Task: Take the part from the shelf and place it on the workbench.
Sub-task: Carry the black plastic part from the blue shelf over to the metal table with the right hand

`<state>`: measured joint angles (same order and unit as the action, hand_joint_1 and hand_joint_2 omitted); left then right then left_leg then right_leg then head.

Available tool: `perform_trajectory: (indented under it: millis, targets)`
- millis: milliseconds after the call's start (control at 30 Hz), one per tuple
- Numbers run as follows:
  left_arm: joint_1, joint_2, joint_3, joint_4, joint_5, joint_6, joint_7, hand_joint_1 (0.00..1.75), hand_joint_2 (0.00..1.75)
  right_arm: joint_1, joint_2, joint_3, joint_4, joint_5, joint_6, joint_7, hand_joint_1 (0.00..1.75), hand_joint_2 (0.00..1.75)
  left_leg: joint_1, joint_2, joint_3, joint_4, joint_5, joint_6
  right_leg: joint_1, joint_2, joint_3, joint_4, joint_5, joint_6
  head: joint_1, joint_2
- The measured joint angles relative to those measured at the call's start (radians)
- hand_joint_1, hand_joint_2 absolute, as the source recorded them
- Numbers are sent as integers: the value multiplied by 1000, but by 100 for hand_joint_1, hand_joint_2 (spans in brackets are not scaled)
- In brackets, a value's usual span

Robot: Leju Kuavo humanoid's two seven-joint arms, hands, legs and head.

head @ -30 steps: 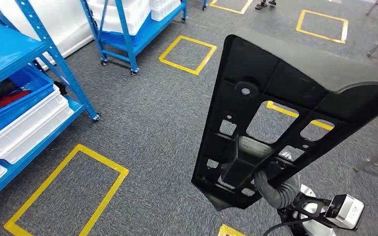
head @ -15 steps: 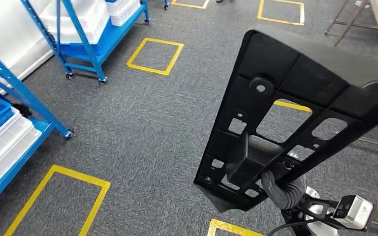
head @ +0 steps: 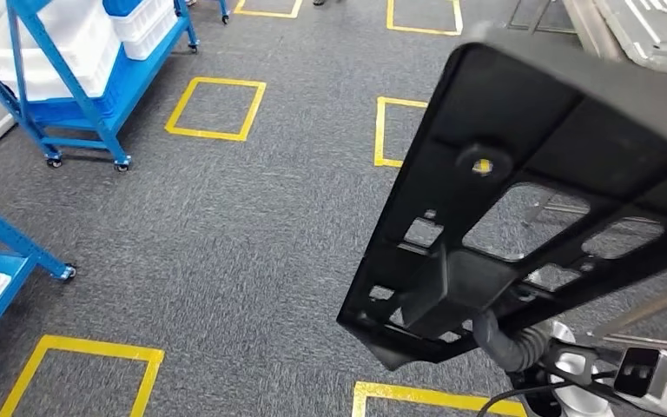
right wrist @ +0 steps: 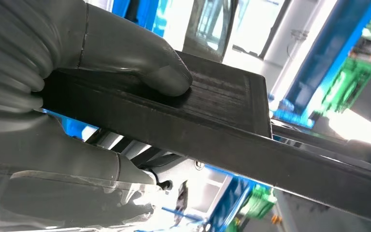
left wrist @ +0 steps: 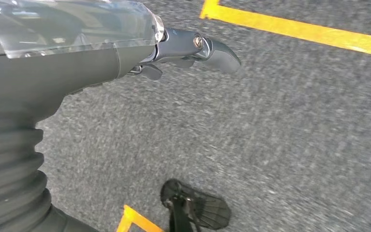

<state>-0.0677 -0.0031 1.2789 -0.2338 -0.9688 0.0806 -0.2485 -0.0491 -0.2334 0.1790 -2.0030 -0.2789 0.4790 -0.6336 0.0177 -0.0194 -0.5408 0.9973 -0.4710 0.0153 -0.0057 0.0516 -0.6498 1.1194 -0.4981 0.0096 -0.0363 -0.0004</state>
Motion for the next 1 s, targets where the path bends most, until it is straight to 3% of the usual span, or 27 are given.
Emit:
perform_trajectory:
  millis: [33, 67, 100, 133, 167, 267, 333, 400, 433, 500, 533, 600, 633, 667, 733, 800, 867, 933, 1000]
  targets:
    - [1, 1, 2, 0, 5, 1, 0, 0, 175, -5, 0, 21, -1, 8, 3, -3, 175, 175, -3, 14, 1, -1, -1, 4, -1, -29, -31, 62, -32, 3, 0, 0]
    - [3, 1, 5, 0, 8, 3, 0, 0, 175, -8, 1, 42, 0, 14, 4, -7, 175, 175, -5, 28, 1, -1, -2, 5, -5, -40, -64, 127, -61, 6, 0, 0]
    - [3, 1, 7, 0, 11, 4, 0, 0, 175, -10, 1, 60, 1, 18, 3, -10, 175, 175, -6, 42, 1, -1, -3, 6, -9, -44, -89, 176, -78, 10, 0, 0]
    - [4, 1, 10, 0, 12, 4, 0, 0, 175, -11, 1, 75, 4, 20, 1, -15, 175, 175, -7, 55, 1, -1, -5, 5, -14, -47, -98, 191, -74, 14, 0, 0]
    - [4, 1, 13, 0, 13, 4, 0, 0, 175, -13, 1, 86, 6, 21, -1, -19, 175, 175, -7, 67, 3, -1, -7, 3, -17, -51, -85, 165, -51, 17, 0, 0]
    - [3, 0, 21, 0, 17, 6, 1, 0, 175, -32, 1, 115, 10, 14, -5, -30, 175, 175, -9, 99, 14, 0, -17, -9, -15, -99, 23, -39, 34, 14, 0, 0]
    - [3, 0, 27, 0, 27, 15, 4, 0, 175, -53, 1, 143, 13, 6, -10, -35, 175, 175, -13, 117, 20, 1, -23, -20, -6, -114, 51, -98, 43, 5, 0, 0]
    - [0, -2, 36, 0, 40, 31, 9, 0, 175, -70, -6, 176, 17, -5, -22, -43, 175, 175, -14, 136, 27, -2, -28, -32, -1, -91, 50, -100, 44, -5, 0, 0]
    - [-2, -4, 42, 0, 45, 38, 12, 0, 175, -78, -13, 192, 18, -15, -31, -47, 175, 175, -11, 132, 29, 3, -34, -37, -2, -80, 52, -104, 45, -11, 0, 0]
    - [-3, -8, 51, 0, 51, 47, 14, 0, 175, -101, -36, 220, 21, -47, -54, -55, 175, 175, -5, 89, 5, 64, -74, -45, -7, -61, 58, -112, 50, -23, 0, 0]
    - [-1, -10, 55, 0, 52, 50, 14, 0, 175, -113, -48, 233, 22, -64, -67, -54, 175, 175, -2, 59, -26, 128, -108, -47, -7, -52, 59, -114, 51, -27, 0, 0]
    - [5, -11, 60, 0, 47, 52, 15, 0, 175, -132, -70, 252, 24, -90, -96, -42, 175, 175, -2, 30, -100, 271, -163, -49, -6, -29, 59, -113, 51, -31, 0, 0]
    - [8, -11, 62, 0, 43, 52, 15, 0, 175, -138, -80, 260, 25, -99, -111, -32, 175, 175, -2, 27, -124, 310, -166, -49, -5, -16, 59, -112, 51, -31, 0, 0]
    - [9, -12, 64, 0, 38, 50, 15, 0, 175, -144, -88, 267, 26, -105, -125, -23, 175, 175, -1, 26, -132, 313, -151, -50, -4, -3, 59, -111, 50, -31, 0, 0]
    - [6, -12, 65, 0, 24, 44, 14, 0, 175, -159, -103, 280, 27, -115, -153, -7, 175, 175, 3, 18, -97, 209, -73, -50, -6, 23, 59, -104, 47, -26, 0, 0]
    - [0, -12, 64, 0, 7, 34, 13, 0, 175, -173, -114, 291, 27, -121, -183, 9, 175, 175, 8, -18, -43, 81, -21, -47, -6, 48, 55, -93, 42, -15, 0, 0]
    - [-5, -11, 63, 0, -5, 24, 13, 0, 175, -180, -121, 301, 27, -120, -209, 21, 175, 175, 6, -37, -23, 36, -17, -39, -8, 67, 47, -88, 42, -1, 0, 0]
    - [-10, -9, 62, 0, -7, 17, 14, 0, 175, -180, -123, 310, 27, -113, -223, 27, 175, 175, 2, -20, -23, 31, -12, -23, -12, 82, 42, -93, 48, 12, 0, 0]
    - [-17, -7, 61, 0, -5, 14, 14, 0, 175, -178, -122, 318, 27, -103, -228, 30, 175, 175, 2, -1, -20, 21, -4, -7, -13, 51, 31, -75, 35, 20, 0, 0]
